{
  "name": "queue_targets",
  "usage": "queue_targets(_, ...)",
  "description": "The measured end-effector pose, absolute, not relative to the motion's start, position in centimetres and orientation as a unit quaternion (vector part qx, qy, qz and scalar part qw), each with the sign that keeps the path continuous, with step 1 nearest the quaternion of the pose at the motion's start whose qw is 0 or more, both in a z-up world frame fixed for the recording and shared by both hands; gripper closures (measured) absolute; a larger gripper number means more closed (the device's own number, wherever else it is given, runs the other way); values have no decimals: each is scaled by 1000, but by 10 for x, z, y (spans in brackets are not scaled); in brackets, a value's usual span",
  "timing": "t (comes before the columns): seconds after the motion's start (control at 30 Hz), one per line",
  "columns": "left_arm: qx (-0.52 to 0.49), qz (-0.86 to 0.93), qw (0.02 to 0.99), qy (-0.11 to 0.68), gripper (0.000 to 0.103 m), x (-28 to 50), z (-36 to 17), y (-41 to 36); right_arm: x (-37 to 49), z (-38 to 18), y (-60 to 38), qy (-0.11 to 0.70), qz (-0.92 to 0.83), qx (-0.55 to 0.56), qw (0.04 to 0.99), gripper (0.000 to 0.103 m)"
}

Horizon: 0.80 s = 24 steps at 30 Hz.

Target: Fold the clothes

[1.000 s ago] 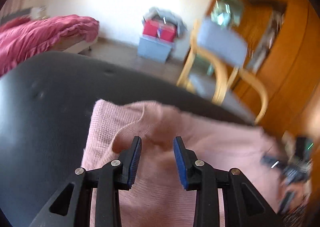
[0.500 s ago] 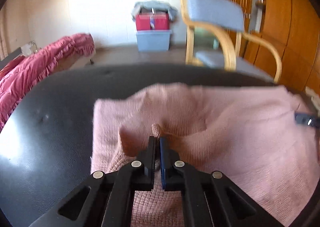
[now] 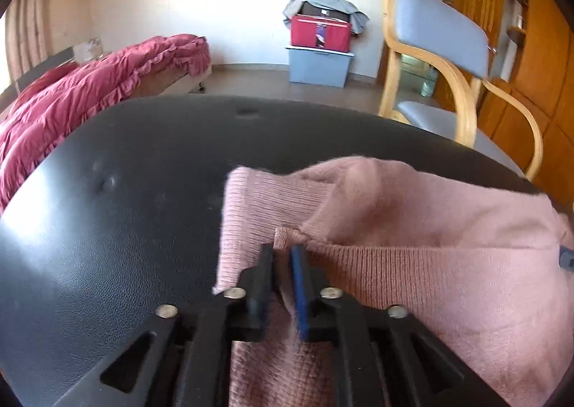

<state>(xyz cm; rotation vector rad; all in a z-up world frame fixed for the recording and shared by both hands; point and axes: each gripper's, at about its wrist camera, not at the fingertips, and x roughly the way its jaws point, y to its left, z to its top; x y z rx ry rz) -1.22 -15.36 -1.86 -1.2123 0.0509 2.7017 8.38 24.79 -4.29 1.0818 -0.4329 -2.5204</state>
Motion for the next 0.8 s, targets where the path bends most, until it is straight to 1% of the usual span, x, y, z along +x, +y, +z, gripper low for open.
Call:
queue_targets(0.07, -413, 906, 95, 19, 84, -7, -14, -151, 84, -43, 249, -157, -892, 382, 183, 56)
queue_targets(0.2, -349, 936, 37, -31, 84, 20, 12, -167, 89, -37, 249, -157, -898, 365, 189, 56)
queue_targets(0.23, -323, 945, 20, -57, 84, 29, 19, -171, 91, -34, 249, -155, -902, 356, 190, 56)
queue_targets(0.27, -302, 950, 20, -84, 84, 37, 24, -173, 94, -30, 249, -154, -906, 345, 191, 56)
queue_targets(0.37, -290, 945, 83, -128, 82, 43, 28, -160, 104, -15, 245, -142, -919, 306, 204, 56)
queue_targets(0.43, -325, 930, 137, -104, 82, 34, 20, -135, 109, -7, 239, -126, -925, 288, 212, 56)
queue_targets(0.53, -345, 923, 142, -90, 82, 24, 7, -126, 110, -7, 222, -88, -923, 298, 225, 56)
queue_targets(0.63, -365, 916, 147, -77, 82, 13, -7, -116, 103, -17, 211, -70, -915, 326, 227, 56)
queue_targets(0.73, -384, 909, 151, -63, 82, 3, -21, -106, 93, -31, 217, -90, -905, 361, 206, 56)
queue_targets(0.8, -396, 904, 154, -56, 82, -3, -29, -100, 88, -38, 231, -122, -901, 375, 179, 57)
